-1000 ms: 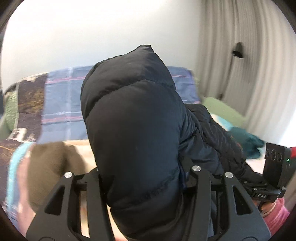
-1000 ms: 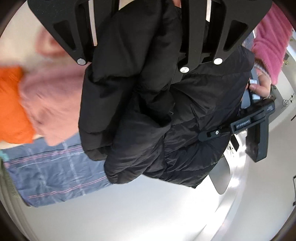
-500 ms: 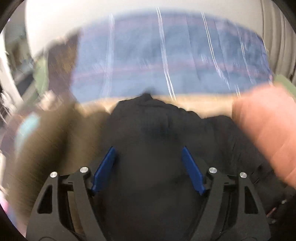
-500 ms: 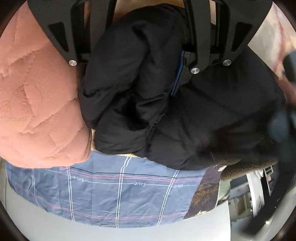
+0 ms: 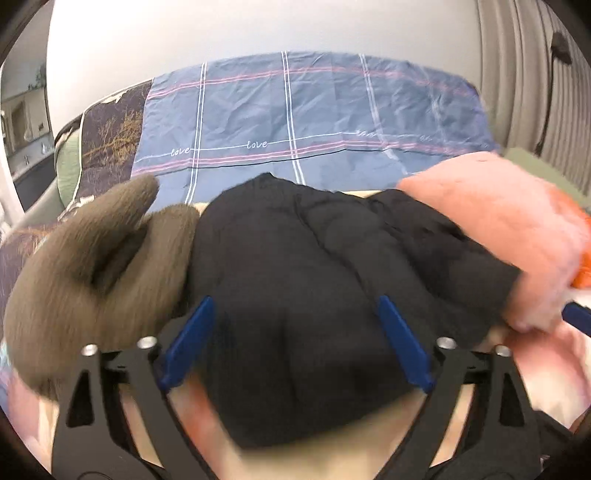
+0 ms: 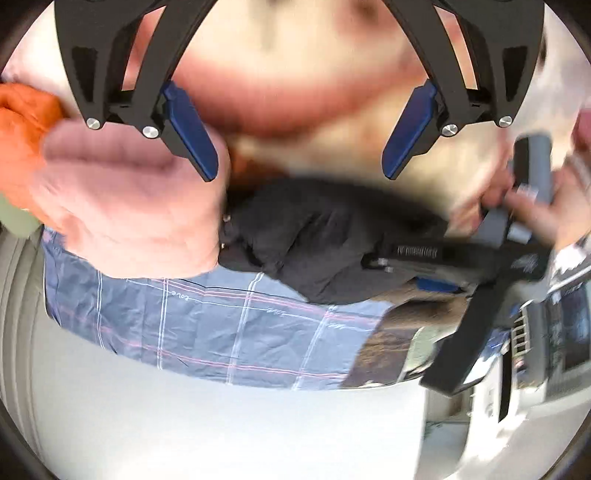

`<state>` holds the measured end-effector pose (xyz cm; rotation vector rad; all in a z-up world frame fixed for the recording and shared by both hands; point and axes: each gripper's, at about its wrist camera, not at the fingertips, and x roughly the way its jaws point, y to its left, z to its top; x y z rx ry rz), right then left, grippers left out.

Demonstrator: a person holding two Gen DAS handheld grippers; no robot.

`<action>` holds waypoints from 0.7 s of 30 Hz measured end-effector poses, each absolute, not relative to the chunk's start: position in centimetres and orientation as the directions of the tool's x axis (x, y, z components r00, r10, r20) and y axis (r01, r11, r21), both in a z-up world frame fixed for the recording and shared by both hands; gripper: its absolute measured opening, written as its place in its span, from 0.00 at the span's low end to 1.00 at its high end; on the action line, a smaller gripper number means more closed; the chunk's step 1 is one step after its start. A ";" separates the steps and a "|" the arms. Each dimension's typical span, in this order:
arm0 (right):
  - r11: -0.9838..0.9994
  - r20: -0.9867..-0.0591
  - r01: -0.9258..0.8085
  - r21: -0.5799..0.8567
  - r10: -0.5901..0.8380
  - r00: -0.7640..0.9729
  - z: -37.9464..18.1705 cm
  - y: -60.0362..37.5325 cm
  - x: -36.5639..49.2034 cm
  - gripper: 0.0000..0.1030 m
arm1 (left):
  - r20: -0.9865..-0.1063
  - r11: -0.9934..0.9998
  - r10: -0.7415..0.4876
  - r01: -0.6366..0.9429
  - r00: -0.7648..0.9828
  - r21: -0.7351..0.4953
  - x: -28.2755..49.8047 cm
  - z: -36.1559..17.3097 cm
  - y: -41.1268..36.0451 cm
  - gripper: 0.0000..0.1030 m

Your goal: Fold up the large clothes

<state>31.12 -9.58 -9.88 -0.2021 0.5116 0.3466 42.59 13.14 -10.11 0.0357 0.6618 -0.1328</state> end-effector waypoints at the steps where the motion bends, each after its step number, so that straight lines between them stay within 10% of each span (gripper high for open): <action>1: 0.922 -0.512 -0.373 -0.101 0.274 0.815 -9.7 -10.5 29.3 0.88 | -0.613 0.990 -0.127 0.136 0.780 -0.033 41.2 -10.1 13.2 0.95; 21: 0.985 -0.449 -0.085 0.152 0.145 0.882 -3.3 -20.4 5.2 0.92 | -0.514 0.973 -0.184 0.228 0.838 0.022 9.7 -3.0 4.7 0.98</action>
